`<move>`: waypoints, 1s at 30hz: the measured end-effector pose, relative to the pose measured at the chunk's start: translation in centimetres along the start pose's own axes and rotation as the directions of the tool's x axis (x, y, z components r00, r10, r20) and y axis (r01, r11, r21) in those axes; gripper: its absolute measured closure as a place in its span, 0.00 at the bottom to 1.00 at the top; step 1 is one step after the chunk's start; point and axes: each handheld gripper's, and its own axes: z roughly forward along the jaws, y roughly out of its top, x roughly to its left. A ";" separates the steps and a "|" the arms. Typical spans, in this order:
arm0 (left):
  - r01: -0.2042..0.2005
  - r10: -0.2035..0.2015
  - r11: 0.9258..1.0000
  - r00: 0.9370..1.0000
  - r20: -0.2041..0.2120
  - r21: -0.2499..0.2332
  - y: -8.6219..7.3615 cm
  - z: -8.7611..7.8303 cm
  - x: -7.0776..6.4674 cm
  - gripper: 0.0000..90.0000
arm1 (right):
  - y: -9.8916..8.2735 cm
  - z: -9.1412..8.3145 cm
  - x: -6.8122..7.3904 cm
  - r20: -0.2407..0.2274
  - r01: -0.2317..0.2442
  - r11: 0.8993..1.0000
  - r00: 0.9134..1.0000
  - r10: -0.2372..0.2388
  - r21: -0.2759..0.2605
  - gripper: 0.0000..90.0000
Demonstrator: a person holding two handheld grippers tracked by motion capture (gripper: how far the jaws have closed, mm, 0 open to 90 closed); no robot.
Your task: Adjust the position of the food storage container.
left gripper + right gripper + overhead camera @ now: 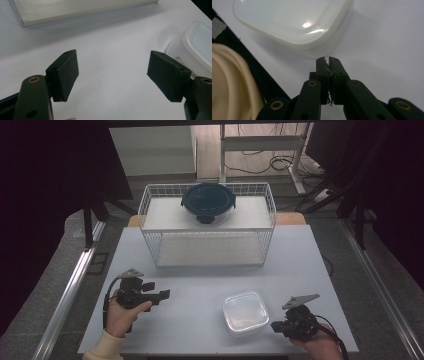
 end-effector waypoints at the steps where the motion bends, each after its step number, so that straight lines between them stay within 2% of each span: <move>1: 0.001 -0.001 1.000 1.000 0.001 0.002 0.0 0.0 0.0 0.27 | 0.1 0.2 0.2 -0.007 0.009 1.000 1.000 -0.009 0.009 0.99; 8: 0.001 -0.001 1.000 1.000 -0.005 0.004 -0.1 0.1 0.0 0.27 | 0.4 1.5 1.1 -0.038 0.039 0.998 0.999 -0.037 0.040 0.99; 14: 0.002 -0.002 1.000 1.000 -0.006 0.001 -0.1 0.0 0.0 0.27 | 0.7 1.6 1.2 -0.048 0.031 0.999 0.998 -0.030 0.025 1.00; 30: 0.005 -0.005 1.000 1.000 -0.008 0.006 0.0 0.2 0.0 0.27 | 2.3 2.2 -0.5 0.002 0.000 1.000 1.000 0.000 -0.014 1.00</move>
